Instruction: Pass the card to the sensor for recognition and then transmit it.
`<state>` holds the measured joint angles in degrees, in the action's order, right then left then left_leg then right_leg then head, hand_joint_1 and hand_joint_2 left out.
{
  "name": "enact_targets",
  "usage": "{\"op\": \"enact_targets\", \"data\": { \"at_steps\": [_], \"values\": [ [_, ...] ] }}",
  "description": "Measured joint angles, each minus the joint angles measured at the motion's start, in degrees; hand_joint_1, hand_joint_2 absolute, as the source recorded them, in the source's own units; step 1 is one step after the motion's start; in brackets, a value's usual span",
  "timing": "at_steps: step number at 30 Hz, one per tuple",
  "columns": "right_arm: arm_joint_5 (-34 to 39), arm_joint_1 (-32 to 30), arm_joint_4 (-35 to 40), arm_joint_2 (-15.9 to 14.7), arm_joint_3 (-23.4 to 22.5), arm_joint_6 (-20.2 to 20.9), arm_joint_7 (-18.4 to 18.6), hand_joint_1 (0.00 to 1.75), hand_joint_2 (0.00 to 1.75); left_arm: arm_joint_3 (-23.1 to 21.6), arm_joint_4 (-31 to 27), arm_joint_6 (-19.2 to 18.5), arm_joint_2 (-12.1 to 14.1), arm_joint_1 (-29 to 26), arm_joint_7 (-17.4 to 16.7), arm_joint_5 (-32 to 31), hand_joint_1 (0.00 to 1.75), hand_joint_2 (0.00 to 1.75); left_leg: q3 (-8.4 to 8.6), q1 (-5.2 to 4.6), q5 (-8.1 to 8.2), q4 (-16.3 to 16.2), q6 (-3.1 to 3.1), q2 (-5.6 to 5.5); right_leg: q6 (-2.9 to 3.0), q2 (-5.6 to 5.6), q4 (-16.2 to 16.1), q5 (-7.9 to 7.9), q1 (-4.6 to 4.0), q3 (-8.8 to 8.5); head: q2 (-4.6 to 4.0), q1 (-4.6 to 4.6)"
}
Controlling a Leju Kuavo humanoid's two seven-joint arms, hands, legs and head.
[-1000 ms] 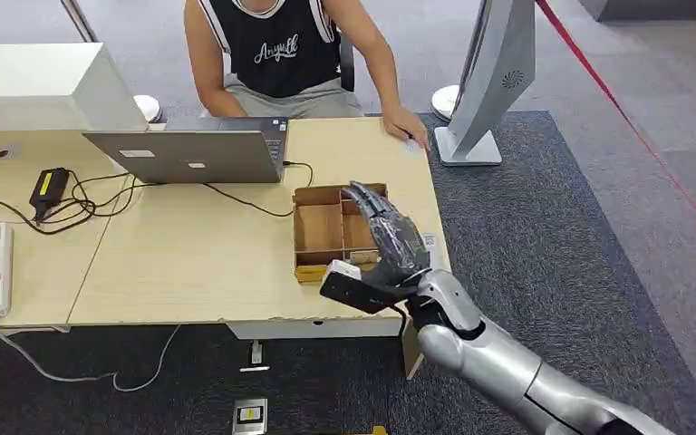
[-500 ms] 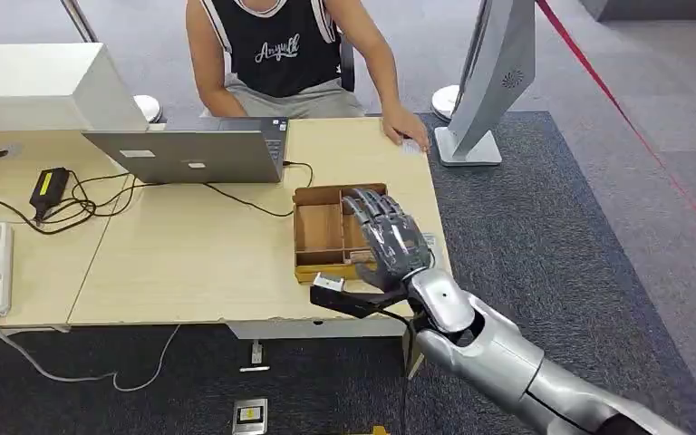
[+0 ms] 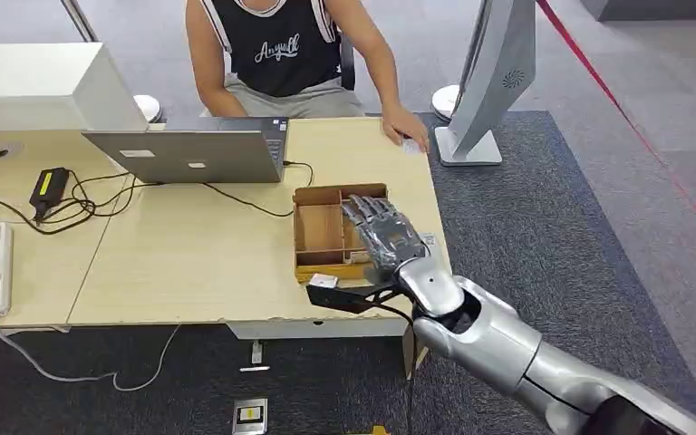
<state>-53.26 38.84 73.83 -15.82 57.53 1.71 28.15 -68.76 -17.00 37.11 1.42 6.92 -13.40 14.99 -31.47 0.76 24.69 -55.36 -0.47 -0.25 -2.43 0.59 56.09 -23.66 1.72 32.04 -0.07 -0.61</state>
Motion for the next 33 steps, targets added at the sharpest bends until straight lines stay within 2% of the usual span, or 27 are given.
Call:
{"op": "enact_targets", "data": {
  "at_steps": [7, 11, 20, 33],
  "values": [
    [2.7, 0.8, -1.4, 0.5, 0.9, 2.4, 0.3, 0.00, 1.75, 0.0, 0.0, 0.1, 0.0, 0.0, -0.1, 0.7, 0.00, 0.00, -0.01, 0.00, 0.00, 0.0, 0.00, -0.01, 0.00, 0.00, 0.0, 0.00, 0.00, 0.01, 0.00, 0.02],
    [3.5, 0.9, -2.1, 0.6, 0.9, 2.4, 1.0, 0.00, 1.75, 0.0, 0.0, 0.1, 0.0, 0.0, 0.2, 0.9, 0.00, 0.00, -0.01, 0.00, 0.00, 0.0, 0.00, -0.01, 0.00, 0.00, 0.0, 0.00, 0.00, 0.00, 0.00, 0.02],
    [4.6, 0.7, -4.2, 1.1, 0.9, -0.1, 3.7, 0.00, 1.75, 0.0, 0.0, 0.1, 0.0, 0.0, -0.1, 1.1, 0.00, 0.00, 0.00, 0.00, 0.00, 0.0, 0.00, -0.01, 0.00, 0.00, 0.0, 0.00, 0.00, 0.01, -0.02, 0.02],
    [6.5, -0.2, -8.9, 2.4, 0.8, -2.4, 3.7, 0.00, 1.75, 0.0, 0.0, 0.1, 0.0, 0.2, -0.5, 0.7, 0.00, 0.00, 0.00, 0.00, 0.00, 0.0, 0.00, -0.01, 0.00, 0.00, 0.0, 0.00, 0.00, 0.01, 0.00, 0.02]
  ]
}}
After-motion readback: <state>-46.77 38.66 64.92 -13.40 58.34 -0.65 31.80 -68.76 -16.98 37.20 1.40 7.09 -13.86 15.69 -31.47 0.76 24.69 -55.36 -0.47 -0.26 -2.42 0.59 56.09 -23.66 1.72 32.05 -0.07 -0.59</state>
